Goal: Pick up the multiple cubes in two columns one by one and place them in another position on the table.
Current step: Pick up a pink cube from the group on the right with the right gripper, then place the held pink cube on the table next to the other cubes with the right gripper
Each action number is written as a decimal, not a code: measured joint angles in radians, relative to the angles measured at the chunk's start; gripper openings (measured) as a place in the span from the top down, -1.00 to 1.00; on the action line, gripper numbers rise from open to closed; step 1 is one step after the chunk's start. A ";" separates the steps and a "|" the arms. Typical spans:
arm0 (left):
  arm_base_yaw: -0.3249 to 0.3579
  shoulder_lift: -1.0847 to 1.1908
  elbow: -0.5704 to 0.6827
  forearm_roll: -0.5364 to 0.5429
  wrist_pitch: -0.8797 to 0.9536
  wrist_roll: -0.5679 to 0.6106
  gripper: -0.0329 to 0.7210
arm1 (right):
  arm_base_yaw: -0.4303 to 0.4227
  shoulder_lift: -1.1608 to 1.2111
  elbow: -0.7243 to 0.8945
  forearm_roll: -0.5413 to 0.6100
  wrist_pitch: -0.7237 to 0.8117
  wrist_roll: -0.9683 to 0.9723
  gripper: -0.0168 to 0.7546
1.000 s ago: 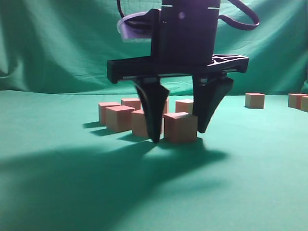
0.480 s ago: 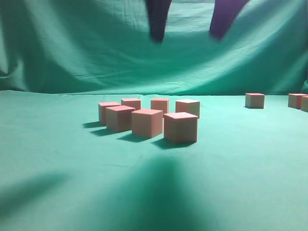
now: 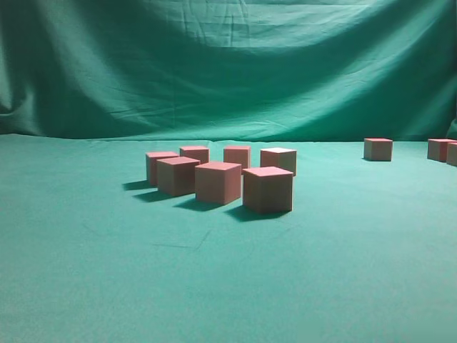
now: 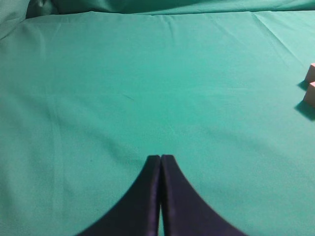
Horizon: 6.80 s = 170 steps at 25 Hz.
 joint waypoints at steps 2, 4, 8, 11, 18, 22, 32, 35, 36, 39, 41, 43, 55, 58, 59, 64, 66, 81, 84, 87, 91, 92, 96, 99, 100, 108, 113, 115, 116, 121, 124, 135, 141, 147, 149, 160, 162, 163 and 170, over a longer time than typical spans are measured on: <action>0.000 0.000 0.000 0.000 0.000 0.000 0.91 | -0.094 0.017 0.000 0.066 0.002 -0.055 -0.50; 0.000 0.000 0.000 0.000 0.000 0.000 0.91 | -0.164 0.048 0.000 0.139 -0.007 -0.131 -0.50; 0.000 0.000 0.000 0.000 0.000 0.000 0.91 | -0.262 0.174 -0.038 0.243 -0.005 -0.257 -0.50; 0.000 0.000 0.000 0.000 0.000 0.000 0.91 | -0.313 0.300 -0.112 0.262 0.022 -0.302 -0.50; 0.000 0.000 0.000 0.000 0.000 0.000 0.91 | -0.397 0.591 -0.307 0.267 0.043 -0.381 -0.50; 0.000 0.000 0.000 0.000 0.000 0.000 0.91 | -0.417 0.711 -0.396 0.322 0.042 -0.458 -0.50; 0.000 0.000 0.000 0.000 0.000 0.000 0.91 | -0.417 0.853 -0.453 0.344 -0.053 -0.508 -0.50; 0.000 0.000 0.000 0.000 0.000 0.000 0.91 | -0.417 0.870 -0.455 0.344 -0.053 -0.510 -0.50; 0.000 0.000 0.000 0.000 0.000 0.000 0.91 | -0.417 0.872 -0.455 0.342 -0.054 -0.510 -0.50; 0.000 0.000 0.000 0.000 0.000 0.000 0.91 | -0.417 0.883 -0.458 0.342 -0.054 -0.510 -0.50; 0.000 0.000 0.000 0.000 0.000 0.000 0.91 | -0.417 0.890 -0.458 0.342 -0.054 -0.510 -0.50; 0.000 0.000 0.000 0.000 0.000 0.000 0.91 | -0.417 0.895 -0.458 0.342 -0.054 -0.510 -0.50; 0.000 0.000 0.000 0.000 0.000 0.000 0.91 | -0.418 0.912 -0.459 0.344 -0.036 -0.510 0.27; 0.000 0.000 0.000 0.000 0.000 0.000 0.91 | -0.418 0.886 -0.459 0.369 -0.003 -0.510 0.27; 0.000 0.000 0.000 0.000 0.000 0.000 0.91 | -0.418 0.863 -0.459 0.388 0.010 -0.510 0.27; 0.000 0.000 0.000 0.000 0.000 0.000 0.91 | -0.385 0.678 -0.459 0.420 0.109 -0.510 0.27; 0.000 0.000 0.000 0.000 0.000 0.000 0.91 | -0.352 0.600 -0.459 0.426 0.169 -0.510 0.27; 0.000 0.000 0.000 0.000 0.000 0.000 0.91 | 0.215 0.138 -0.033 0.437 0.158 -0.458 0.27; 0.000 0.000 0.000 0.000 0.000 0.000 0.91 | 0.352 0.129 0.086 0.439 0.117 -0.458 0.27; 0.000 0.000 0.000 0.000 0.000 0.000 0.91 | 0.464 0.135 0.172 0.441 0.044 -0.458 0.27; 0.000 0.000 0.000 0.000 0.000 0.000 0.91 | 0.548 0.166 0.227 0.441 -0.064 -0.449 0.27; 0.000 0.000 0.000 0.000 0.000 0.000 0.91 | 0.556 0.181 0.232 0.441 -0.077 -0.440 0.27; 0.000 0.000 0.000 0.000 0.000 0.000 0.91 | 0.559 0.251 0.232 0.411 -0.129 -0.422 0.27; 0.000 0.000 0.000 0.000 0.000 0.000 0.91 | 0.560 0.303 0.232 0.366 -0.164 -0.392 0.27; 0.000 0.000 0.000 0.000 0.000 0.000 0.91 | 0.558 0.317 0.232 0.348 -0.172 -0.364 0.27; 0.000 0.000 0.000 0.000 0.000 0.000 0.91 | 0.520 0.383 0.234 0.245 -0.255 -0.247 0.27; 0.000 0.000 0.000 0.000 0.000 0.000 0.91 | 0.501 0.394 0.249 0.210 -0.269 -0.245 0.27; 0.000 0.000 0.000 0.000 0.000 0.000 0.91 | 0.500 0.403 0.249 0.208 -0.275 -0.245 0.27; 0.000 0.000 0.000 0.000 0.000 0.000 0.91 | 0.500 0.410 0.249 0.206 -0.280 -0.245 0.27; 0.000 0.000 0.000 0.000 0.000 0.000 0.91 | 0.499 0.448 0.249 0.206 -0.299 -0.245 0.27; 0.000 0.000 0.000 0.000 0.000 0.000 0.91 | 0.499 0.462 0.249 0.202 -0.310 -0.245 0.27; 0.000 0.000 0.000 0.000 0.000 0.000 0.91 | 0.499 0.485 0.249 0.203 -0.321 -0.249 0.27; 0.000 0.000 0.000 0.000 0.000 0.000 0.91 | 0.499 0.485 0.249 0.203 -0.321 -0.249 0.27; 0.000 0.000 0.000 0.000 0.000 0.000 0.91 | 0.499 0.485 0.249 0.203 -0.321 -0.249 0.11; 0.000 0.000 0.000 0.000 0.000 0.000 0.91 | 0.499 0.485 0.249 0.203 -0.321 -0.249 -0.07; 0.000 0.000 0.000 0.000 0.000 0.000 0.91 | 0.499 0.397 0.249 0.216 -0.273 -0.247 -0.68; 0.000 0.000 0.000 0.000 0.000 0.000 0.91 | 0.499 0.325 0.238 0.207 -0.237 -0.241 -0.68; 0.000 0.000 0.000 0.000 0.000 0.000 0.91 | 0.499 0.286 0.229 0.191 -0.209 -0.229 -0.78; 0.000 0.000 0.000 0.000 0.000 0.000 0.91 | 0.390 0.093 0.082 -0.021 0.024 -0.051 -0.74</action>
